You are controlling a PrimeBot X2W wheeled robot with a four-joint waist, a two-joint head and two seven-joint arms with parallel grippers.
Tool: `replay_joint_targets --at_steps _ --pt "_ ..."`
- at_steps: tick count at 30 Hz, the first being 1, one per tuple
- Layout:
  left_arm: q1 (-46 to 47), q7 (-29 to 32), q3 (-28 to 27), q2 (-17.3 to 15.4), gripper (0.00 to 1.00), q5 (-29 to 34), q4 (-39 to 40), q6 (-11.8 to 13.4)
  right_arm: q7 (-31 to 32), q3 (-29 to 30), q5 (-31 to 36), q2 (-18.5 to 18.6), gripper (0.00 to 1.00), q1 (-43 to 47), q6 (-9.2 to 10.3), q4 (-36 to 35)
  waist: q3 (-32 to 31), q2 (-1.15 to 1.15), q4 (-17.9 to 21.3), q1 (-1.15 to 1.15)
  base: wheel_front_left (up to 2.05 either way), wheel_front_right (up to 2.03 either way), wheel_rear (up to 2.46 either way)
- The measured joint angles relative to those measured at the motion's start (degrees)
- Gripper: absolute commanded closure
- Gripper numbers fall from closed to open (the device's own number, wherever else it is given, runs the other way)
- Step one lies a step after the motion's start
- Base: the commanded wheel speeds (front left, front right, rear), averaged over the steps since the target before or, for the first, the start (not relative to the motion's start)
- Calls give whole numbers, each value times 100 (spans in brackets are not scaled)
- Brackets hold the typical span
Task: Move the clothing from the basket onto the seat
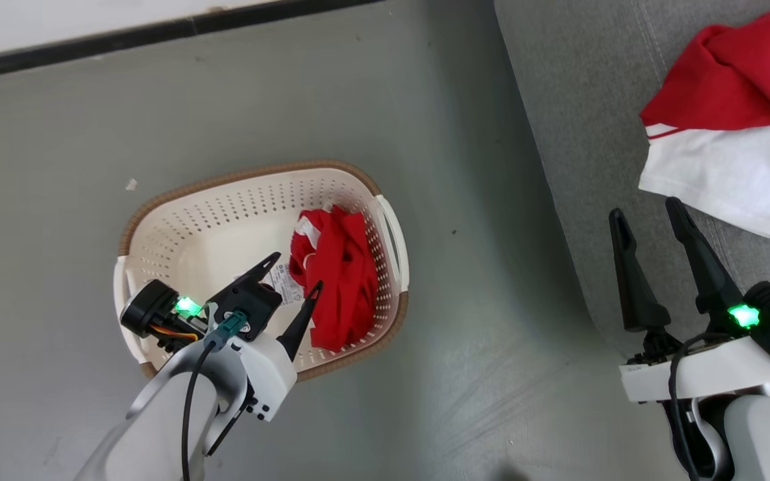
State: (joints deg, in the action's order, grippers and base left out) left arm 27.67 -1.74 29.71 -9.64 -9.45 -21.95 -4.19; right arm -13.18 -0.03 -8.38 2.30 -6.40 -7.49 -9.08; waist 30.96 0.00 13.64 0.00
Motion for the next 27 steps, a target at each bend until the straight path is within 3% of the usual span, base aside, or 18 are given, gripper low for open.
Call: replay_joint_targets --at_steps 27 --pt "597 -53 -64 24 0 200 -693 71 -120 -494 -343 1 0 -1170 -1 305 1329 0 744 0 0 0 0"
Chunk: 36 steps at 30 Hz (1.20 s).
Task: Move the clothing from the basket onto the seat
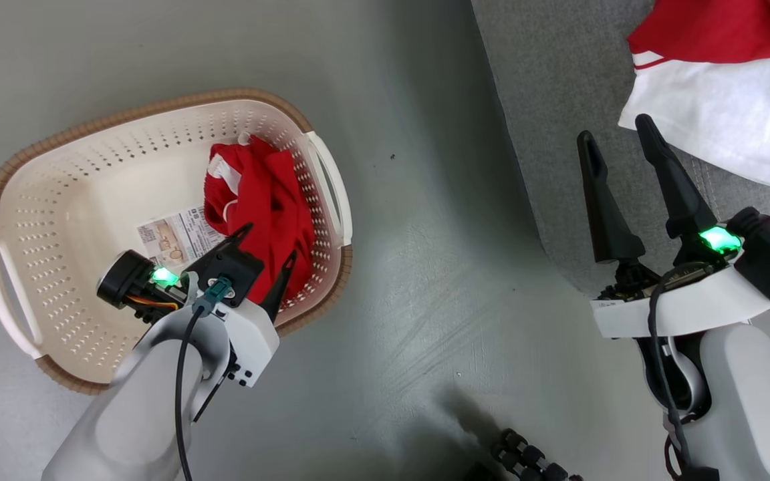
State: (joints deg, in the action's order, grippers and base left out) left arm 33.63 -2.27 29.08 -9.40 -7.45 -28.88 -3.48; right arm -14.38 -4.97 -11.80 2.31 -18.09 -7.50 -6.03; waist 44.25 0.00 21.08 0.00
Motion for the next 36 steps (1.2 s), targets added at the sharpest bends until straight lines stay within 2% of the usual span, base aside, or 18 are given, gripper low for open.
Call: replay_joint_targets --at_steps 11,21,26,27,28,29,30,36 --pt "90 -105 -97 2 0 -9 -213 83 0 -65 -141 0 0 -342 0 51 346 0 207 0 0 0 0" --pt "272 -132 -352 -160 0 -26 -522 394 0 -91 -243 0 0 -554 0 54 570 0 318 0 0 0 0" --pt "356 -130 -350 -138 0 0 -657 433 -1 -64 -244 0 0 -600 0 57 631 0 319 0 0 0 0" --pt "366 -129 -348 -134 24 0 -691 433 -1 -66 -245 0 0 -616 0 60 633 0 315 0 0 0 0" --pt "366 -129 -343 -135 55 0 -726 433 -1 -69 -246 0 0 -646 0 67 631 0 313 0 0 0 0" --pt "366 -129 -338 -133 91 0 -754 433 -1 -71 -257 0 0 -683 0 70 628 0 310 0 0 0 0" --pt "366 -129 -333 -127 100 -1 -769 432 -1 -71 -261 0 0 -711 0 71 624 0 307 0 0 0 0" --pt "386 -171 -246 -41 100 -2 -804 375 -1 -24 -259 0 0 -755 0 109 564 0 277 0 0 0 0"
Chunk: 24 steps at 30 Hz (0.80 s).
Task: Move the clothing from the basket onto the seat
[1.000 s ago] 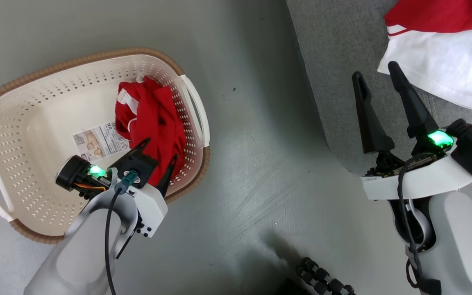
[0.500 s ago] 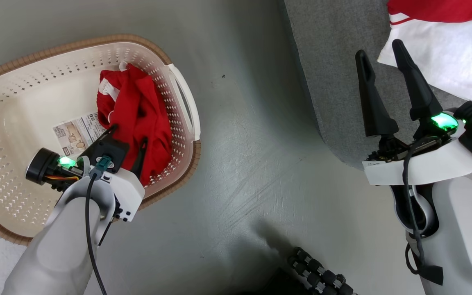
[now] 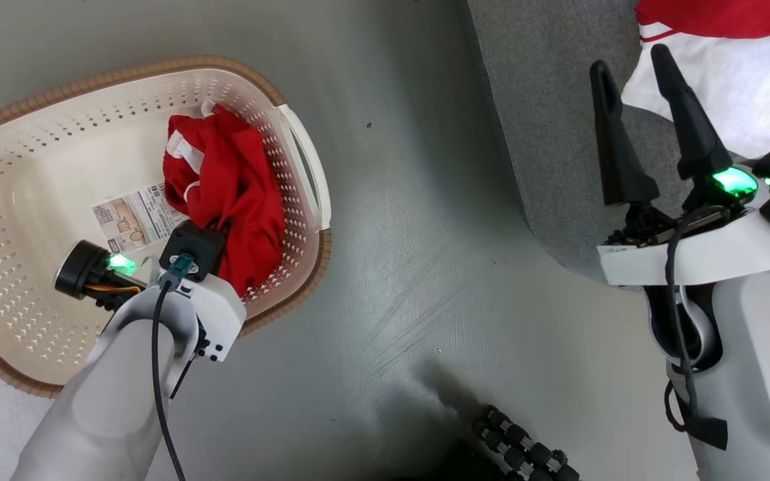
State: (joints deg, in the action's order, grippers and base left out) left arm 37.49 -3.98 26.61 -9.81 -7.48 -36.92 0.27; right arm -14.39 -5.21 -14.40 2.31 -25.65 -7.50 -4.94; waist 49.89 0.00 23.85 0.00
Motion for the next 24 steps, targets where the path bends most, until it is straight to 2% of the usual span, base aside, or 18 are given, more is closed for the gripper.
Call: replay_joint_targets --at_steps 7,15,24 --pt "108 -246 13 18 100 -4 101 -99 -7 19 38 0 0 -158 0 26 -127 0 -85 0 0 0 0" --pt "108 -649 -99 1 100 -58 390 -99 -7 -56 192 3 0 -344 0 77 -347 0 -255 0 0 0 0" --pt "96 -886 -390 -70 100 -167 917 46 -8 -151 421 11 0 -559 0 226 -682 0 -521 0 0 0 0"
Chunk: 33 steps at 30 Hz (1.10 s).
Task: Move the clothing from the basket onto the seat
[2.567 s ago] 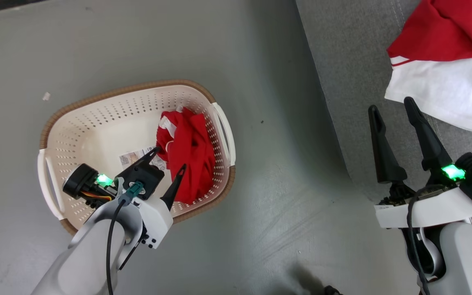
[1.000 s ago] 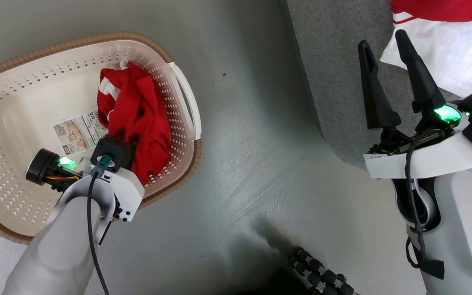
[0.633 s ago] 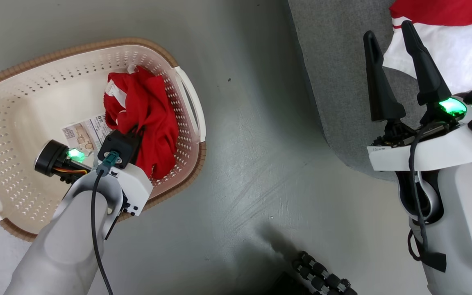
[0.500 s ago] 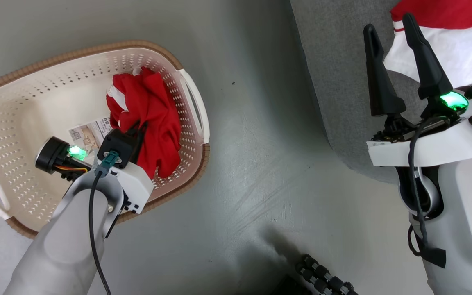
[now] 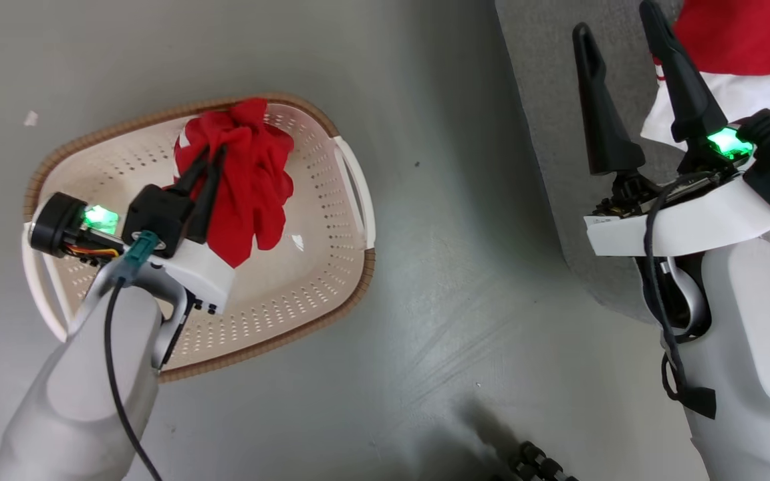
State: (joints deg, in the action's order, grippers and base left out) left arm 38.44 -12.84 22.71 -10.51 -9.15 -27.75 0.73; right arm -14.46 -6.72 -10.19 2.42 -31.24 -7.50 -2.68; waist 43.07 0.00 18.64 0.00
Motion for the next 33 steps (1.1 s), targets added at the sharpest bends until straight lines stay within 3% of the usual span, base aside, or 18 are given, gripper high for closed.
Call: replay_joint_targets --at_steps 10,33 --pt "-66 -113 -315 -164 100 -107 679 221 0 -192 268 32 0 -85 0 333 -478 0 -355 0 0 0 0" --pt "-911 -162 -441 -216 100 -449 1887 155 0 -602 433 635 0 403 0 1112 -2028 0 -1204 0 0 0 0"
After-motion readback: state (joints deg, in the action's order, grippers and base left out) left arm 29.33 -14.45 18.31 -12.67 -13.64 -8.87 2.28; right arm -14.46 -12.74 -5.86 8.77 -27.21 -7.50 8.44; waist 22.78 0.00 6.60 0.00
